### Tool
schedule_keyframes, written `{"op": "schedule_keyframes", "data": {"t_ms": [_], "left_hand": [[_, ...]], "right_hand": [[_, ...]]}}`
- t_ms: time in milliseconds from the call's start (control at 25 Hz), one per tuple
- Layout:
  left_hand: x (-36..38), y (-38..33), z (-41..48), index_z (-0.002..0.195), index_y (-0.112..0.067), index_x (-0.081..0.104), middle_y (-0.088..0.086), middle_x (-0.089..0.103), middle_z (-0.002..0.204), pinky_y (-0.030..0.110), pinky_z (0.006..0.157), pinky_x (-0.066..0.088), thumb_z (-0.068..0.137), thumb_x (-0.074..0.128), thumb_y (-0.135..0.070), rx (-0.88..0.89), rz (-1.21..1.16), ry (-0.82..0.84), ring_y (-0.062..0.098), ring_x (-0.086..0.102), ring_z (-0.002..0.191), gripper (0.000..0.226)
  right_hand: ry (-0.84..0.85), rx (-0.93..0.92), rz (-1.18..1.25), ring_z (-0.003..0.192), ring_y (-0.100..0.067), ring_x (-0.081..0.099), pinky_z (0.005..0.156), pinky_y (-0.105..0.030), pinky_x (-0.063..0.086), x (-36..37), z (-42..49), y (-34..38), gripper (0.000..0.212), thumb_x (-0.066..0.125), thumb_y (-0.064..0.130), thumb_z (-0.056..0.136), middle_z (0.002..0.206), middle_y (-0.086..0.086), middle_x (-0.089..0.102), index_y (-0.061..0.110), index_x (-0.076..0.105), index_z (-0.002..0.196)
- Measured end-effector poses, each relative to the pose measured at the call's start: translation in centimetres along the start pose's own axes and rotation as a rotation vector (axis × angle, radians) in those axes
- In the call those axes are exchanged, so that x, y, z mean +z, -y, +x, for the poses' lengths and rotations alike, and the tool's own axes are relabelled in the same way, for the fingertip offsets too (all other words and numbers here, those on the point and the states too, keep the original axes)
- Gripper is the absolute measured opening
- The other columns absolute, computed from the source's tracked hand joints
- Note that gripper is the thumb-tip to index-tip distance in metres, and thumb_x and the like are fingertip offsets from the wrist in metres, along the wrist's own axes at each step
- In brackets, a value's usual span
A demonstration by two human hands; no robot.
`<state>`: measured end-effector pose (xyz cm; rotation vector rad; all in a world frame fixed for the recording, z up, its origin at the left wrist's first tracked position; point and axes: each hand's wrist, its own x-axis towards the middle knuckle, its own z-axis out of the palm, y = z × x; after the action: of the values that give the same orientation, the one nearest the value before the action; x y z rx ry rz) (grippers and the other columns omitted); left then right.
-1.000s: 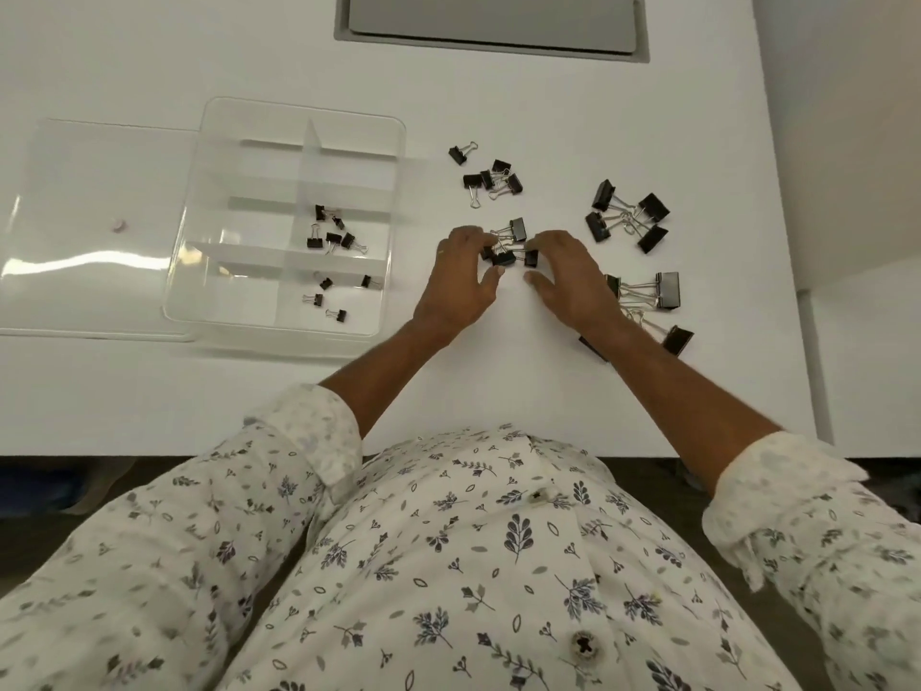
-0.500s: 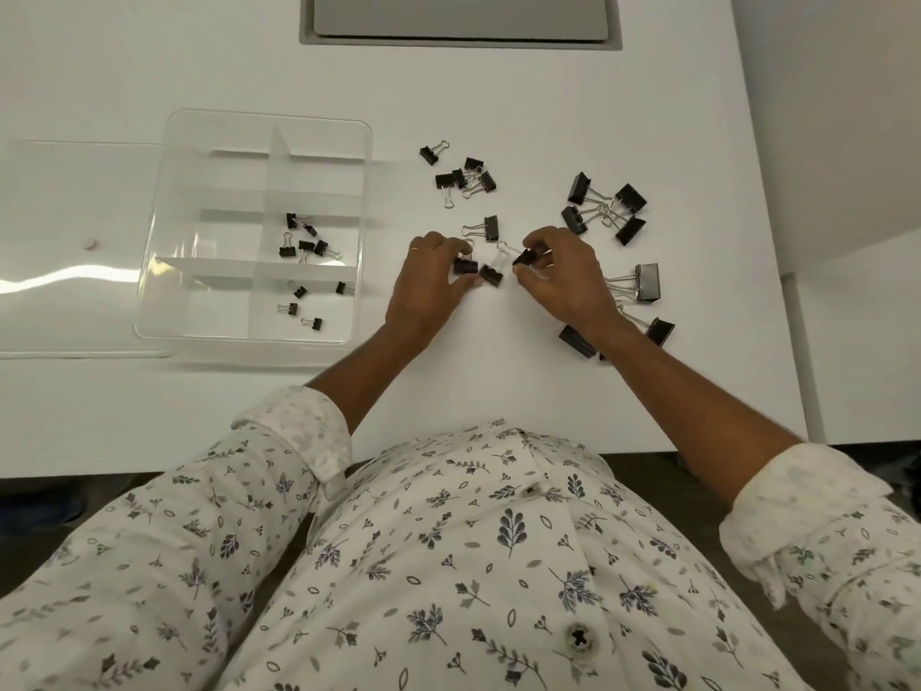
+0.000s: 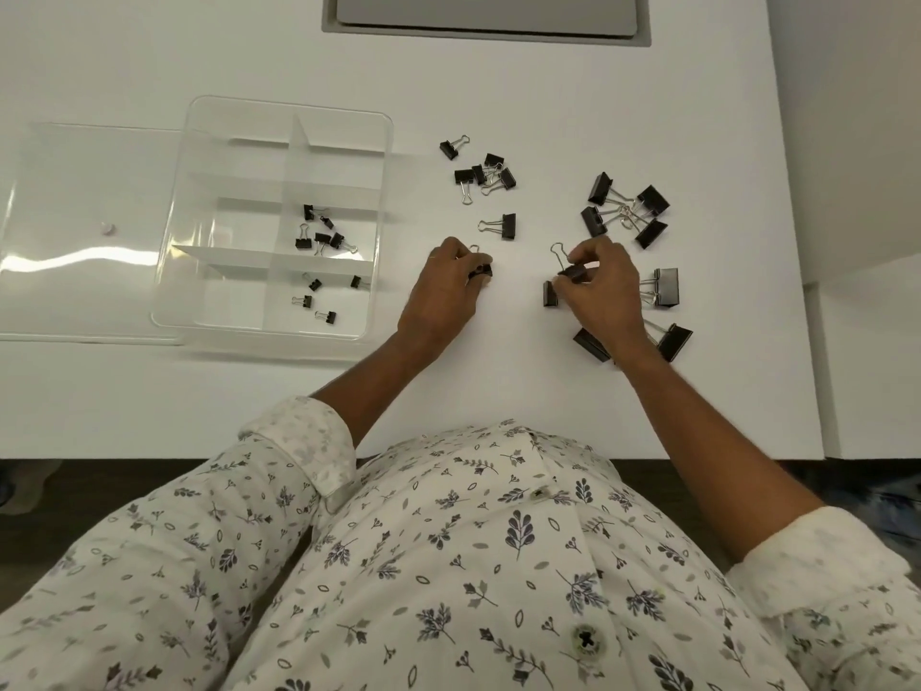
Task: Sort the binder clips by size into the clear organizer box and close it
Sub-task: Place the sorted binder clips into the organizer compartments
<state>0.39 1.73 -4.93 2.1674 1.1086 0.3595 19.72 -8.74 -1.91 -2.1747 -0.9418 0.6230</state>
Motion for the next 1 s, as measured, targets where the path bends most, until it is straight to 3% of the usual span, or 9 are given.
{"op": "schedule_keyframes", "data": {"t_ms": [160, 280, 360, 480, 600, 800, 1000], "left_hand": [[0.2, -0.5, 0.0, 0.116, -0.013, 0.068, 0.004, 0.053, 0.120, 0.034, 0.090, 0.054, 0.099, 0.062, -0.015, 0.008, -0.058, -0.017, 0.022, 0.061, 0.101, 0.018], [0.1, -0.8, -0.2, 0.112, -0.014, 0.065, 0.001, 0.049, 0.129, 0.033, 0.086, 0.055, 0.097, 0.065, -0.018, 0.025, -0.085, -0.022, 0.020, 0.062, 0.098, 0.015], [-0.2, -0.9, -0.1, 0.111, -0.015, 0.063, -0.001, 0.048, 0.131, 0.036, 0.087, 0.055, 0.096, 0.066, -0.020, 0.028, -0.110, -0.029, 0.020, 0.063, 0.097, 0.016], [-0.8, -1.0, 0.1, 0.111, -0.015, 0.063, -0.002, 0.049, 0.130, 0.038, 0.086, 0.056, 0.095, 0.065, -0.020, 0.038, -0.150, -0.051, 0.017, 0.064, 0.095, 0.017], [-0.9, -0.9, -0.3, 0.112, -0.013, 0.063, -0.001, 0.050, 0.131, 0.035, 0.087, 0.056, 0.094, 0.065, -0.018, 0.030, -0.170, -0.058, 0.013, 0.065, 0.093, 0.018], [-0.8, -0.5, -1.3, 0.115, -0.013, 0.064, 0.000, 0.051, 0.133, 0.028, 0.089, 0.057, 0.095, 0.067, -0.017, -0.003, -0.190, -0.066, 0.012, 0.065, 0.097, 0.020], [-1.2, -0.5, -1.9, 0.116, -0.013, 0.065, 0.000, 0.051, 0.134, 0.005, 0.082, 0.047, 0.095, 0.067, -0.018, -0.047, -0.224, -0.094, 0.008, 0.065, 0.095, 0.022]], "right_hand": [[0.053, -0.005, -0.073, 0.073, -0.004, 0.061, 0.067, -0.017, 0.049, -1.0, -1.0, -0.7, 0.016, 0.074, 0.004, 0.083, 0.096, -0.003, 0.064, 0.009, 0.061, 0.092], [0.106, -0.084, -0.197, 0.074, -0.011, 0.055, 0.064, -0.009, 0.040, -0.3, -1.5, -0.9, 0.024, 0.083, 0.011, 0.080, 0.094, -0.003, 0.057, 0.008, 0.061, 0.085], [0.149, -0.113, -0.232, 0.081, -0.019, 0.055, 0.065, -0.013, 0.040, 0.4, -1.7, -0.9, 0.027, 0.085, 0.009, 0.079, 0.095, -0.004, 0.056, 0.007, 0.059, 0.084], [0.172, -0.148, -0.283, 0.085, -0.023, 0.057, 0.069, -0.030, 0.044, 1.2, -1.5, -0.7, 0.025, 0.082, 0.008, 0.081, 0.094, -0.006, 0.061, 0.008, 0.057, 0.086], [0.162, -0.171, -0.321, 0.083, -0.025, 0.059, 0.067, -0.031, 0.041, 1.5, -1.2, -0.3, 0.022, 0.076, 0.008, 0.084, 0.088, -0.004, 0.060, 0.011, 0.054, 0.085], [0.159, -0.169, -0.288, 0.081, -0.024, 0.063, 0.071, -0.042, 0.055, 2.0, -0.5, 1.2, 0.025, 0.078, 0.015, 0.085, 0.090, -0.005, 0.069, 0.015, 0.053, 0.082], [0.130, -0.045, -0.053, 0.082, -0.016, 0.072, 0.075, -0.032, 0.057, 2.9, 1.7, 3.8, 0.029, 0.086, 0.019, 0.080, 0.099, -0.003, 0.076, 0.016, 0.057, 0.082]]}}
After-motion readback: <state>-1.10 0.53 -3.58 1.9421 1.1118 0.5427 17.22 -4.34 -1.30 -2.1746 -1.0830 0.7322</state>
